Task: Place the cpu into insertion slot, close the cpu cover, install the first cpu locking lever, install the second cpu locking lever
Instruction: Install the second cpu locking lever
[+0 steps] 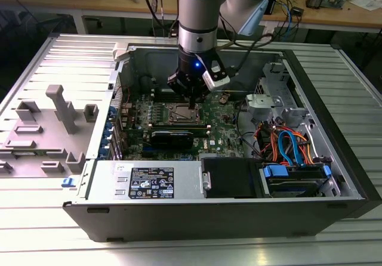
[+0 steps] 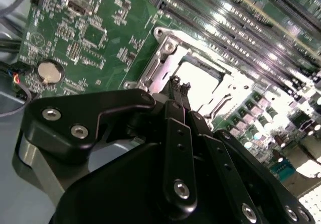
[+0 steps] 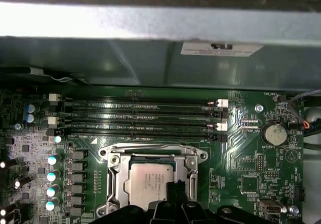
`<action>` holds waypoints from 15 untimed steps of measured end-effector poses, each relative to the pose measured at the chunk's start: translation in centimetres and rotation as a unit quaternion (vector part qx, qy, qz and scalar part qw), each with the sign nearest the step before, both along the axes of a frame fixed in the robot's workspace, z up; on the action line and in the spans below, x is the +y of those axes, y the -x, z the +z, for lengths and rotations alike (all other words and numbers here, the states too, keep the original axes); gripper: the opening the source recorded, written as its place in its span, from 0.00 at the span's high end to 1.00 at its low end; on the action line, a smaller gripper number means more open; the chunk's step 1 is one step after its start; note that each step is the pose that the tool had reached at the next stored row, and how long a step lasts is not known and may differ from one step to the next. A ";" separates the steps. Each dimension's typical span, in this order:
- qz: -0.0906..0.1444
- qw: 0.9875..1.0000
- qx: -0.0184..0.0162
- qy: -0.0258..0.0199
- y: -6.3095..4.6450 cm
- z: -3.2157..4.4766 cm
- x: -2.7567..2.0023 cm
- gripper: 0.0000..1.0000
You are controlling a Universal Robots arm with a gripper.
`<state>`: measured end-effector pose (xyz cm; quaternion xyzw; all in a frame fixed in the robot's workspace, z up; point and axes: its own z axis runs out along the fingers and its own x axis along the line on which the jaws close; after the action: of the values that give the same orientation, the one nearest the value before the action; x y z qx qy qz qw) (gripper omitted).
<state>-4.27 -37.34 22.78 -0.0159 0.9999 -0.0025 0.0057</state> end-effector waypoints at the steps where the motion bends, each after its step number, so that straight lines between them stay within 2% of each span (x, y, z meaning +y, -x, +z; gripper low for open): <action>1: 0.000 1.000 0.000 0.000 0.0 0.00 -0.23 0.89; 5: 0.000 1.000 0.000 0.000 0.0 0.01 -0.97 0.89; 10: 0.000 1.000 0.000 0.000 0.0 0.48 -1.01 0.89; 15: 0.000 1.000 0.000 0.000 0.0 0.56 -1.17 0.89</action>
<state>-4.27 -38.51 23.34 -0.0159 0.9999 -0.0024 0.0057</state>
